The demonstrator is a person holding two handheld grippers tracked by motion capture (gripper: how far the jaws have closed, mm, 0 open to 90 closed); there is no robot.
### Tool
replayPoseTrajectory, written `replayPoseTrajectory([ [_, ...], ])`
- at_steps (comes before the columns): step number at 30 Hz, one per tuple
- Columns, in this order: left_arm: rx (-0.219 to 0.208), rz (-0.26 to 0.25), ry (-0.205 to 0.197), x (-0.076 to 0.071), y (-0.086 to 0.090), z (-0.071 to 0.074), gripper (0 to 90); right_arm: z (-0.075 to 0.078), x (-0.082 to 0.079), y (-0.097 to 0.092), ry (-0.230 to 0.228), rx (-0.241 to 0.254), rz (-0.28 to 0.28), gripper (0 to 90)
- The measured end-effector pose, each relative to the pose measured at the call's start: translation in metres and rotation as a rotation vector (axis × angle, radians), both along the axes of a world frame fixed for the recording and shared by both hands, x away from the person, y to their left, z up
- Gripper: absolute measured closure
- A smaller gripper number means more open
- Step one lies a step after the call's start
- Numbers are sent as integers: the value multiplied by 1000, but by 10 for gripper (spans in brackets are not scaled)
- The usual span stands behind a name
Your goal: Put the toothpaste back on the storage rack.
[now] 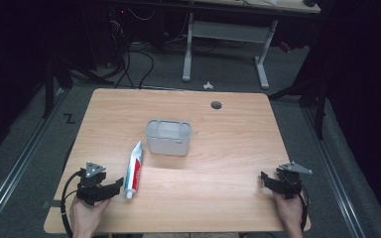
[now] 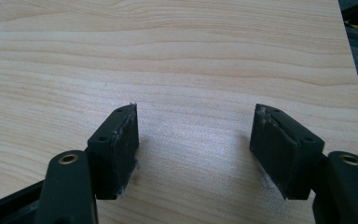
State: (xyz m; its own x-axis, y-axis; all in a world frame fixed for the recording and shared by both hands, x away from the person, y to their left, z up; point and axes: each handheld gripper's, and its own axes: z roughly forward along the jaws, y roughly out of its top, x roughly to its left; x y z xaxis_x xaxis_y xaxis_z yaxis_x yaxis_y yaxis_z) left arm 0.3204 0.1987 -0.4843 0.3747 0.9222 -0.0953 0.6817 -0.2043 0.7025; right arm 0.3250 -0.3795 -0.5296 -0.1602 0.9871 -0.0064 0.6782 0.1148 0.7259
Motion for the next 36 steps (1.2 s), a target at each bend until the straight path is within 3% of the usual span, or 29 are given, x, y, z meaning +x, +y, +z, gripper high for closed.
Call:
replayPoseTrajectory([
  [7, 42, -16, 6, 7, -15, 9, 327, 0, 0, 0, -1, -2, 1, 327],
  [24, 76, -31, 40, 31, -43, 18, 358, 0, 0, 0, 2, 1, 5, 326],
  [36, 165, 4, 136, 61, -63, 12, 316, 0, 0, 0, 1, 1, 11, 326],
])
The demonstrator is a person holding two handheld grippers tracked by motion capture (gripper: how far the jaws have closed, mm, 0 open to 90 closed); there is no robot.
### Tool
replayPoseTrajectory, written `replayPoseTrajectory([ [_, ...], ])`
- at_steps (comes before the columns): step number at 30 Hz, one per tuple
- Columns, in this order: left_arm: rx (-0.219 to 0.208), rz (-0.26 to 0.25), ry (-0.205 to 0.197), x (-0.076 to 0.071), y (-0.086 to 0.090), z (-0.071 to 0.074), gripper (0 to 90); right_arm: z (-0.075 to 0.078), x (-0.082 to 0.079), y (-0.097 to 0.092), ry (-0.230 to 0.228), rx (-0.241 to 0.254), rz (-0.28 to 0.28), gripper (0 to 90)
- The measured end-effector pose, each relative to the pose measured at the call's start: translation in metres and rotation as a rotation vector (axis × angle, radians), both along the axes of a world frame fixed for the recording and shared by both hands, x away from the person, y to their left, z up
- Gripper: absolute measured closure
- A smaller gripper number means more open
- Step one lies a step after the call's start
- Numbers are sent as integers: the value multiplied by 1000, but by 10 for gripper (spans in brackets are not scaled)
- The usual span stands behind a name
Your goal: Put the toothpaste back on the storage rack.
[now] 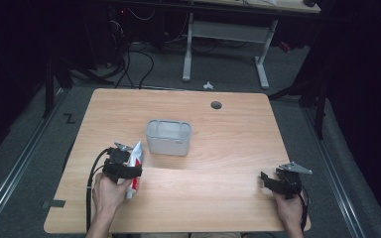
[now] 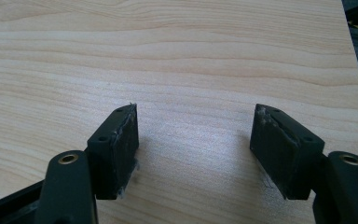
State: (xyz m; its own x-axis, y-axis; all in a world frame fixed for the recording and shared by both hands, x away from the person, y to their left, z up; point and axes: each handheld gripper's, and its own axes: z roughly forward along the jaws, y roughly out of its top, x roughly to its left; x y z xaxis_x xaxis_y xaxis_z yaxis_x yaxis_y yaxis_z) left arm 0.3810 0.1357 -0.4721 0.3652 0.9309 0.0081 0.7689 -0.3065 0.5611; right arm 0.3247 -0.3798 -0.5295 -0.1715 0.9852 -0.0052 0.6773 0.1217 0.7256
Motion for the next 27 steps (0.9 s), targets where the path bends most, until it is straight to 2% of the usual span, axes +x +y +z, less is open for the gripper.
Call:
replayPoseTrajectory([
  [3, 19, 6, 20, 6, -2, -3, 319, 0, 0, 0, 1, 2, -2, 326],
  [11, 31, 24, 54, 19, -4, -8, 337, 0, 0, 0, 0, 1, 1, 326],
  [15, 52, 27, 71, 25, -8, -9, 344, 0, 0, 0, 0, -2, 2, 326],
  [22, 99, 48, 125, 38, -16, -18, 371, 0, 0, 1, -1, 0, -1, 326],
  [27, 92, 56, 140, 41, -17, -20, 394, 0, 0, 1, 1, 0, 0, 326],
])
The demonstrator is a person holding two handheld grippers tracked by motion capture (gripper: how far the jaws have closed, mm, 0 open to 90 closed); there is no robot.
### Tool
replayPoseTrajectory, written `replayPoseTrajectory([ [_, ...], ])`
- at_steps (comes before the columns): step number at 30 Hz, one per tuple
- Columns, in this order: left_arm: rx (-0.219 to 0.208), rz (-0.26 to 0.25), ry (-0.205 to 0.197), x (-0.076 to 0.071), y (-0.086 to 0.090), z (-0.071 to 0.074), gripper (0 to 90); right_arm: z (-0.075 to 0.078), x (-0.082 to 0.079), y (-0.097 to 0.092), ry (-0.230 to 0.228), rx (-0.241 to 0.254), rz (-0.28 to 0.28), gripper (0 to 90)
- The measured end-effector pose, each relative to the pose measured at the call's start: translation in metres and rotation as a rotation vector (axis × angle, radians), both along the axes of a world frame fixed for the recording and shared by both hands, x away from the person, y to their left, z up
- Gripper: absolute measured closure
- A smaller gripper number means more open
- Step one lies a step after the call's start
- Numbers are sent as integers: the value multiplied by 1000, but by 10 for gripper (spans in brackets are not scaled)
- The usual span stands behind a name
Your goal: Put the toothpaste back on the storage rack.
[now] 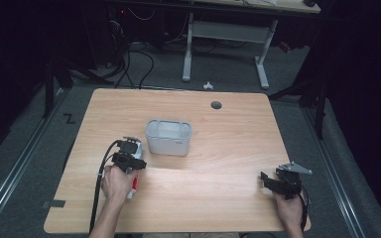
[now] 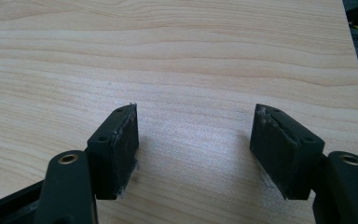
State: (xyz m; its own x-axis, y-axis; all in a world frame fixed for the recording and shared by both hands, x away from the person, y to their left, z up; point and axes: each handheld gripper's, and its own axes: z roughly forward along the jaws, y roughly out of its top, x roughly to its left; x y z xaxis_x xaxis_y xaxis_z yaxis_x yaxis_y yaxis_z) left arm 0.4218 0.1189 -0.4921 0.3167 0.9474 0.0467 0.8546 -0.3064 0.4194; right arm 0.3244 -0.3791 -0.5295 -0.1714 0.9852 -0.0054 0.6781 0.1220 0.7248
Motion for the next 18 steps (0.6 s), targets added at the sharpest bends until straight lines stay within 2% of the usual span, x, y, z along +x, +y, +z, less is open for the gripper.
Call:
replayPoseTrajectory([
  [9, 19, 4, 29, 4, -7, -7, 469, 0, 0, 0, -2, -2, 2, 326],
  [18, -17, 27, 42, 6, -4, -7, 576, 0, 0, 0, -3, -2, 2, 326],
])
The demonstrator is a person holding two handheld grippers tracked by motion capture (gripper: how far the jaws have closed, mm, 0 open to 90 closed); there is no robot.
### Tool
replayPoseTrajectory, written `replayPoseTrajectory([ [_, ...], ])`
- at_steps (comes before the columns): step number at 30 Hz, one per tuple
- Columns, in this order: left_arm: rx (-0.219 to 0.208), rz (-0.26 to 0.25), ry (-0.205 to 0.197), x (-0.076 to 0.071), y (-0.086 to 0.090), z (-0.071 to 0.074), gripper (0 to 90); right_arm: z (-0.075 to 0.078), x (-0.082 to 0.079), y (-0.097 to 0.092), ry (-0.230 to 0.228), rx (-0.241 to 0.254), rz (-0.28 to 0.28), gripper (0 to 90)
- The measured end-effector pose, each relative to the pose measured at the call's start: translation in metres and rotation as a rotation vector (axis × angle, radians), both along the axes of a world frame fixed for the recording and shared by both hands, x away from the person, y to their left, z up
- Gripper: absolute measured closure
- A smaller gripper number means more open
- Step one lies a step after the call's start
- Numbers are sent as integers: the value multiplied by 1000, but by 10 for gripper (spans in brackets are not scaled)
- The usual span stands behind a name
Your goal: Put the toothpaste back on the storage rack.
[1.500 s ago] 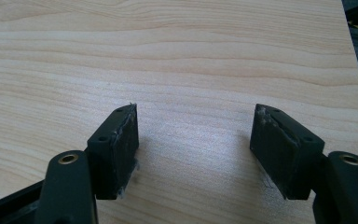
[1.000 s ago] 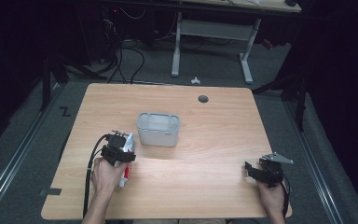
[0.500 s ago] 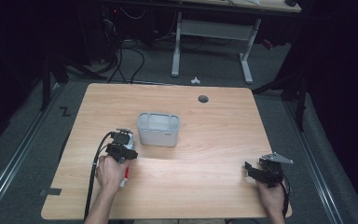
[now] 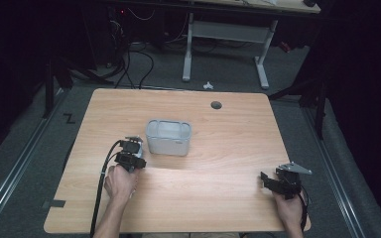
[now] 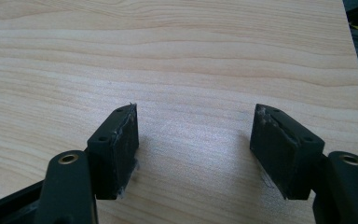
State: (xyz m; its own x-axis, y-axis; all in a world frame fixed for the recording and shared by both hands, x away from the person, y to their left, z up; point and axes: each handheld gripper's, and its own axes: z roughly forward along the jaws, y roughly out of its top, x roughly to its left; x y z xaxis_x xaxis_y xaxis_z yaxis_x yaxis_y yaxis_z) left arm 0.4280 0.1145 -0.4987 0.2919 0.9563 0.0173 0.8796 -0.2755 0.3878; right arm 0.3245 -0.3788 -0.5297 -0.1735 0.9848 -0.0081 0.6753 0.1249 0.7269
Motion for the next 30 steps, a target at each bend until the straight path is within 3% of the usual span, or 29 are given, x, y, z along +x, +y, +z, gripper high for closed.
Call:
replayPoseTrajectory([
  [10, -26, -32, 8, -2, 1, 3, 675, 0, 0, 0, 2, 0, 0, 326],
  [16, -43, -48, -27, -10, 5, 12, 691, 0, 0, 0, 1, -2, 0, 326],
  [30, -130, -46, -102, -24, 24, 40, 691, 0, 0, 0, 2, -3, 1, 326],
])
